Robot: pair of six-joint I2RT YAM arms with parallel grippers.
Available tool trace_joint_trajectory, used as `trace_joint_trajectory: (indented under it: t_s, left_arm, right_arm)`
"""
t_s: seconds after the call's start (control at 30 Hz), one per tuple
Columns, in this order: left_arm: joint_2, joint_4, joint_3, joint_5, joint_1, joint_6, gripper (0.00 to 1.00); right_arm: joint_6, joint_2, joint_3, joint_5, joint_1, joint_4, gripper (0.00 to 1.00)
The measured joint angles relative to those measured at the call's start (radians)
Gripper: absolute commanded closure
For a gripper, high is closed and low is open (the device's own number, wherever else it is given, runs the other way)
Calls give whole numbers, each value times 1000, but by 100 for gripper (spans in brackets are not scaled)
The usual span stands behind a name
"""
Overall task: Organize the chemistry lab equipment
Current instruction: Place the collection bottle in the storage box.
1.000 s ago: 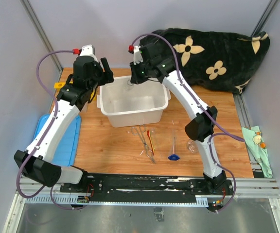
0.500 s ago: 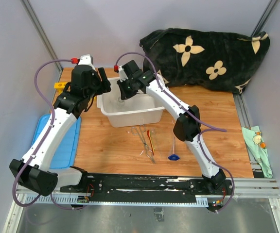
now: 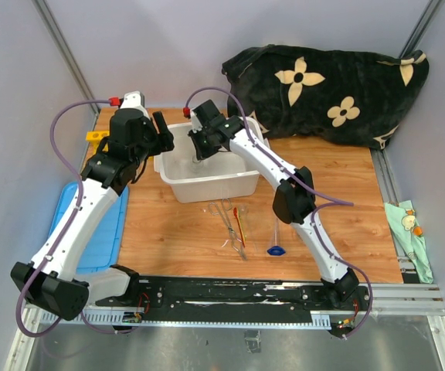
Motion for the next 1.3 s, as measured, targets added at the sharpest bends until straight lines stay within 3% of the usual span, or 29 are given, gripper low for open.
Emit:
trace_joint_trajectory:
  t_s: [0.63, 1.3]
  left_arm:
    - [-23, -2, -39, 8, 0, -13, 31]
    - [88, 12, -14, 52, 0, -13, 31]
  right_arm:
    - [36, 37, 1, 15, -42, 73, 99]
    - [62, 64, 1, -11, -63, 100, 94]
